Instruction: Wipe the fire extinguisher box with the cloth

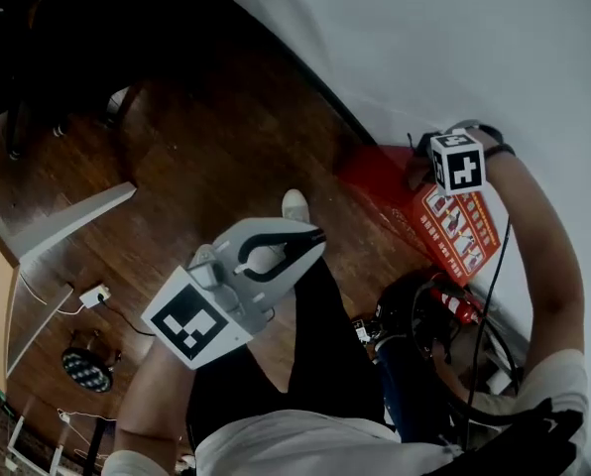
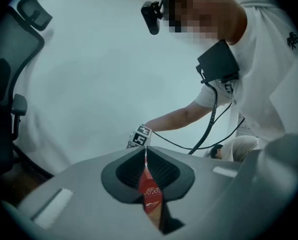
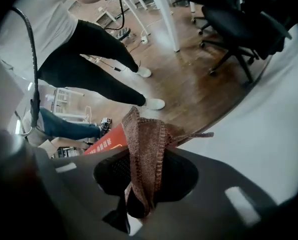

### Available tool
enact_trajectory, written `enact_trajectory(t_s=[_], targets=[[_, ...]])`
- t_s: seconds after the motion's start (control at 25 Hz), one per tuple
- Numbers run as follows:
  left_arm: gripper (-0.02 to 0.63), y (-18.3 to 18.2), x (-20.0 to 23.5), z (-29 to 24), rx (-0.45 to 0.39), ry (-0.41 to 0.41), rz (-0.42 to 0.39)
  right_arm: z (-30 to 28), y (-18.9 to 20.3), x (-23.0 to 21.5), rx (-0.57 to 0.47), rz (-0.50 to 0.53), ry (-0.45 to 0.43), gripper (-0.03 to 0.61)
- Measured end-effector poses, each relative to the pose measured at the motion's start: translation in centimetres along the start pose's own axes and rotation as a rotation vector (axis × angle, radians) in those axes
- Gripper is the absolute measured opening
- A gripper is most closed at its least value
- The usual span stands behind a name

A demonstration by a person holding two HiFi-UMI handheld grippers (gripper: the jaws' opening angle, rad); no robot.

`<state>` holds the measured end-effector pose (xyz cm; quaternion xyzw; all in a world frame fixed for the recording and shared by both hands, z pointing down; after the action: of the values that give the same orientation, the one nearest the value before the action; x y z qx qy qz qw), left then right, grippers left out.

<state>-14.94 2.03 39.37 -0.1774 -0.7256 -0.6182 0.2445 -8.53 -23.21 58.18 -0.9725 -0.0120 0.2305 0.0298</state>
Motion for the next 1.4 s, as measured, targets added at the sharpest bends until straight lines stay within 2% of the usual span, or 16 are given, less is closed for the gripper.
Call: enact_trajectory(t_s=[0.12,0.24,0.4,0.56,0.72,0.84,1.0,1.12,1.28,1.4], targets=[[0.011,0.7,1.1,-2.0,-0.004,-0.045,0.033,-3.9,1.0,-0.7,0.022,0.043,-0.104,0.094],[0.011,1.4,1.4,-3.5,0.013,-0.066,0.051,-7.0,0.9,-1.1,0.014,0.09,-0.163,0.094],[0.011,0.5,3.0,-4.4,0.008,-0.089,0.079,-9.9,0.9,-2.8,0.045,0.135,-0.23,0.094],[0.012,1.7,3.7,-4.7,0.007,-0.105,0.077,-14.7,0.7,-3.9,0.056,0.11,-0.25,0.094],[0.011,3.2,5.4,-4.2,0.004,-0.158,0.158,-18.9,2.0,-5.1,0.164,0.068,-0.344,0.094],[0.011,3.5,8.1,-4.2,0.002,-0.173,0.195,-21.1,1.3,-8.3,0.164,0.065,-0.343,0.094],[0.011,4.3,11.0,-4.2,-0.019,-0.199,0.224,-25.2,1.9,-10.8,0.249,0.024,-0.346,0.095],[0.011,4.7,12.5,-3.8,-0.046,-0.216,0.235,-28.7,1.1,-11.5,0.231,0.024,-0.348,0.095],[0.012,6.3,14.1,-3.6,-0.049,-0.227,0.234,-32.1,0.0,-13.6,0.197,-0.009,-0.252,0.095],[0.011,7.1,14.0,-3.7,-0.038,-0.226,0.246,-31.8,-1.9,-14.7,0.103,-0.143,-0.181,0.095]])
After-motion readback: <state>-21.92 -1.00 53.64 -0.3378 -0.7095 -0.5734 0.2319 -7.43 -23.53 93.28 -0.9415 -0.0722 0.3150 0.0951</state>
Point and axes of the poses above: the fingertips, and each gripper's own axes: z backward along the fingers, x to its left, y out of its underside, the point moved 1 cm from there along z, backward along the fingers, and after that the axes turned 9 degrees about z, right-handed, at the moved point
